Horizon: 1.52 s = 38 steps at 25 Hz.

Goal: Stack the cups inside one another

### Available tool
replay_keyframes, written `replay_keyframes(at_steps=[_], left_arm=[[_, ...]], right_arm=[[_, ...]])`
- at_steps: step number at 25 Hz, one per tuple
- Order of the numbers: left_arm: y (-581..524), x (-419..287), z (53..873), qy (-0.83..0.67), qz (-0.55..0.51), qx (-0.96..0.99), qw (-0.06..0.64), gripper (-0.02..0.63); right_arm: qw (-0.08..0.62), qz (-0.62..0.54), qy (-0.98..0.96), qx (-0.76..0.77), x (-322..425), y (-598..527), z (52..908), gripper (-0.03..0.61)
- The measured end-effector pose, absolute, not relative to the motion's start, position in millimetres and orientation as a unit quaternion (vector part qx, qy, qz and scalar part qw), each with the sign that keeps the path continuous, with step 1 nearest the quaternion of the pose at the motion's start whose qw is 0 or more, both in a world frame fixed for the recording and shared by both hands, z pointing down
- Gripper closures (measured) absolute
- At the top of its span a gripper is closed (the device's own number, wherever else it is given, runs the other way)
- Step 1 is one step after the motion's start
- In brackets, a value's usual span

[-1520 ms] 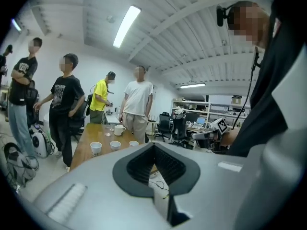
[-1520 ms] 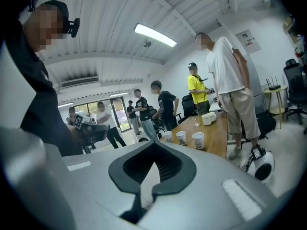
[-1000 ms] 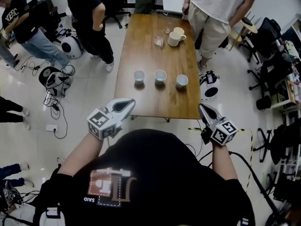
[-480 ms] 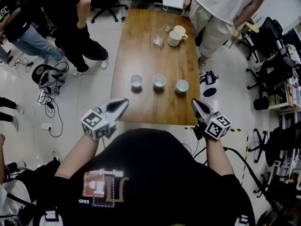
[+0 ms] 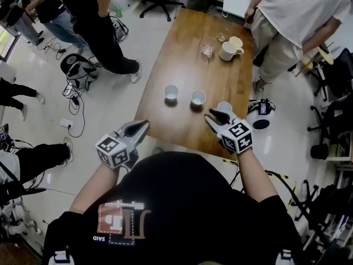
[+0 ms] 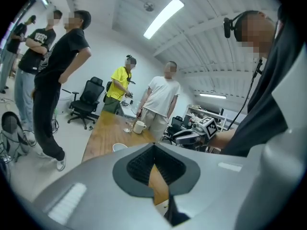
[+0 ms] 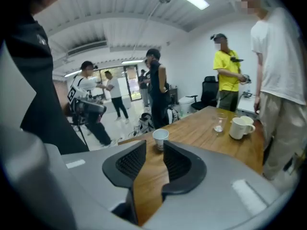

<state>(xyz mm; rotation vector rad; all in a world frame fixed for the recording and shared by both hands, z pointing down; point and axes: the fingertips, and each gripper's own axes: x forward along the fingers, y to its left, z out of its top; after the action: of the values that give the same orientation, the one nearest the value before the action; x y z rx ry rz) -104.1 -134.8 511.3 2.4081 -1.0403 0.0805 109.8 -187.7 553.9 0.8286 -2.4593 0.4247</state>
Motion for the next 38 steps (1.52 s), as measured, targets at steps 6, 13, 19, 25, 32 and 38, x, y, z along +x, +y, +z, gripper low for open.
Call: replay_keyframes(at_steps=[6,13,19,25,32,38], left_arm=[[-127.1,-166.0,516.5,-0.429,0.035,0.866,0.255,0.612],[-120.7,-233.2,524.2,-0.471,0.033,0.84,0.268,0.612],[-114.3,-265.9,534.4,-0.488,0.033,0.825,0.283,0.612],[-121.9,-256.9,538.4,-0.478,0.028,0.829,0.287,0.612],[-139.9,-220.2,534.7,-0.447,0.023,0.849,0.282,0.612],[-152.1,-188.5,529.8,-0.421,0.02,0.863,0.28,0.612]], right_arm=[[0.404,0.042,-0.891,0.203,-1.2,-217.9,611.3,0.416],[0.53,-0.063,-0.829,0.166,-47.6,-248.7,685.0,0.425],[0.571,-0.108,-0.796,0.168,-57.7,-258.3,713.0,0.546],[0.537,-0.086,-0.823,0.164,-68.8,-254.0,684.4,0.551],[0.484,-0.039,-0.852,0.198,-34.0,-259.1,600.2,0.551],[0.504,-0.007,-0.833,0.231,38.0,-262.8,582.1,0.551]])
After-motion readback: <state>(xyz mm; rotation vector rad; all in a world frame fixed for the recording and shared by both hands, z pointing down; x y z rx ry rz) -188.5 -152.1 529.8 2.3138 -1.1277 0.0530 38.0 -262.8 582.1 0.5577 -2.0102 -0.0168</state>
